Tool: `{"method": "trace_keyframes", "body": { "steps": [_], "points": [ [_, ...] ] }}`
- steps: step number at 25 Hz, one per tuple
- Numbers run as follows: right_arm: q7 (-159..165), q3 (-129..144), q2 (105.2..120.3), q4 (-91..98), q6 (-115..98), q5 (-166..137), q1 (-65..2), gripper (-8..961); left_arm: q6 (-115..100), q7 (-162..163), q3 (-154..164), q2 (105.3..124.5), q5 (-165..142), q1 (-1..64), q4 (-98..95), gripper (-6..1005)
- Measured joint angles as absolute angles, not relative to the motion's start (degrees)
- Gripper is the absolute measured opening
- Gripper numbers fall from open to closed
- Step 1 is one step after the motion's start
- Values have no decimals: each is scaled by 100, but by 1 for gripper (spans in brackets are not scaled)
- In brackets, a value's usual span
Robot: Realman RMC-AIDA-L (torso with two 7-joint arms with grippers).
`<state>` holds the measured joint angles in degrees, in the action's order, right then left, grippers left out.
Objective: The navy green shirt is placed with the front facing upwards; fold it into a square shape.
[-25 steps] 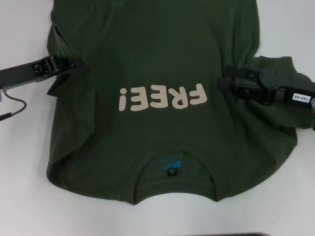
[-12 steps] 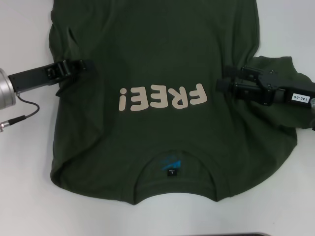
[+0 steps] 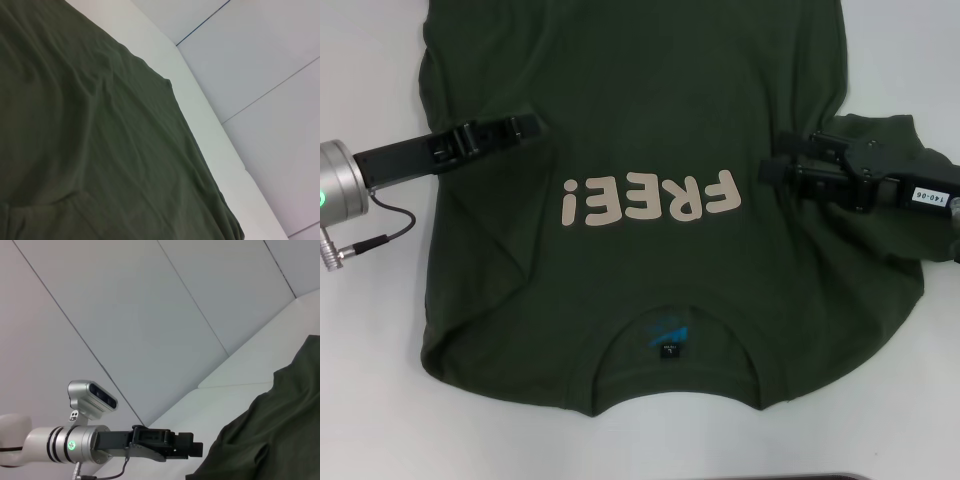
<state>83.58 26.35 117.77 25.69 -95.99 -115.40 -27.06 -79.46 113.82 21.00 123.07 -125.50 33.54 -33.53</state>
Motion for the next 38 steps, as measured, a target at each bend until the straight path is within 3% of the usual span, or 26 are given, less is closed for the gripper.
{"method": "trace_keyframes", "body": {
  "steps": [5,8,14,24,38],
  "points": [
    [8362,2629,11777,2575,-9599,-11540,-2707,912,-7945,11321,2096,12292,-12551,3353,-3357,473],
    [8368,2624,11774,2583,-9595,-11540,-2703,911,-7944,11206,2110,12249,-12579,3322,-3368,716],
    [8390,2611,11758,2586,-9580,-11540,-2682,911,-8003,10888,2124,12170,-12606,3106,-3519,850],
    [8411,2601,11749,2569,-9579,-11540,-2693,912,-7942,10656,2442,12154,-12621,2725,-3803,846],
    [8419,2601,11750,2550,-9580,-11540,-2676,912,-7462,10567,2807,12234,-12617,2718,-3772,845]
  ]
}}
